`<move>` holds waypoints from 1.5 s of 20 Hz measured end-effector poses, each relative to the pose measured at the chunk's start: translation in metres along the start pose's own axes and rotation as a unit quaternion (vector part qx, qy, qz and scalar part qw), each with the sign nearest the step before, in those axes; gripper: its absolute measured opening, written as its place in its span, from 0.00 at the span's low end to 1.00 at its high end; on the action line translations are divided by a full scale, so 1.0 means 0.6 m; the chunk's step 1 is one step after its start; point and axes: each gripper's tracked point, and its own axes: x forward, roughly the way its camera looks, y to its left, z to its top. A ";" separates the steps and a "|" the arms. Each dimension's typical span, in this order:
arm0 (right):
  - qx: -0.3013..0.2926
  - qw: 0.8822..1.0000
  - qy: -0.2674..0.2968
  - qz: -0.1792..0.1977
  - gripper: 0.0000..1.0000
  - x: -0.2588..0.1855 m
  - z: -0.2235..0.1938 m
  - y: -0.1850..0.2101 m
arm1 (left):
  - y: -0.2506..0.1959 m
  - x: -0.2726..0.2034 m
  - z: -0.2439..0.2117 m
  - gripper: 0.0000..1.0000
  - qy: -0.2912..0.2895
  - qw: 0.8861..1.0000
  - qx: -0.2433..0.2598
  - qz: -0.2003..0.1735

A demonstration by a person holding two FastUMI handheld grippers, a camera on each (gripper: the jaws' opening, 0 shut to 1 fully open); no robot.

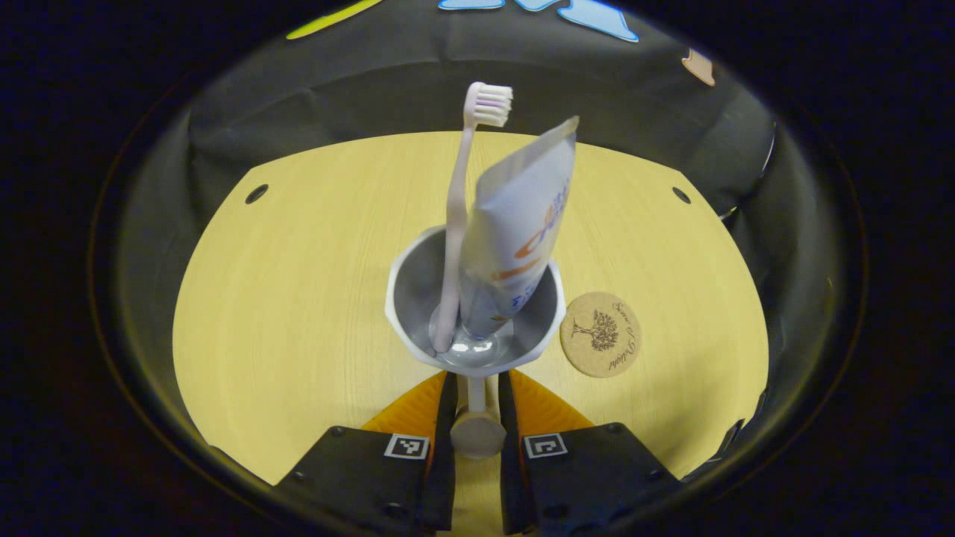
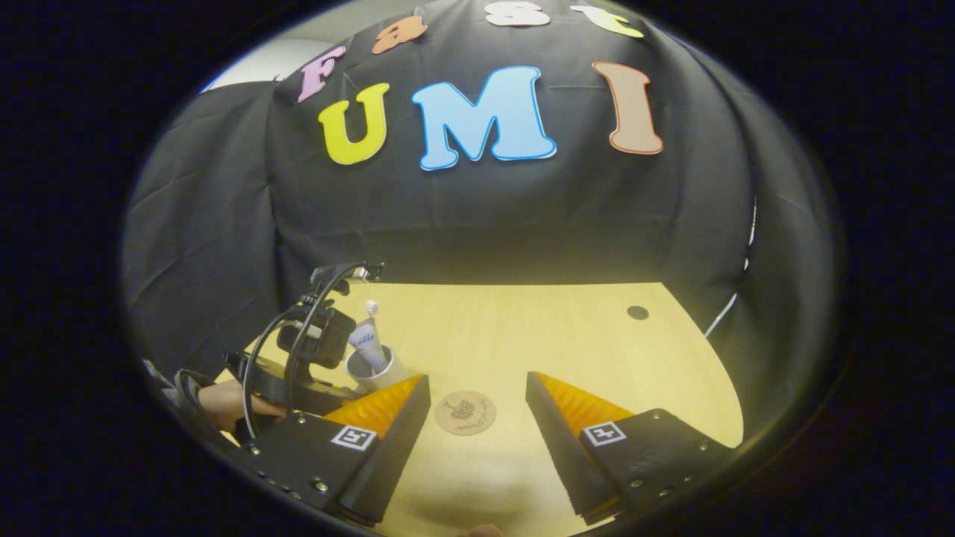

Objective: Put the toothbrush and toothpaste on the desktop into the cup, then pick up the cup and place it on the coaster on the desktop.

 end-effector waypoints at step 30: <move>0.052 0.997 -0.007 -0.057 0.86 -0.043 -0.017 -0.107 | -0.122 -0.158 0.003 0.32 0.037 0.994 0.079 -0.065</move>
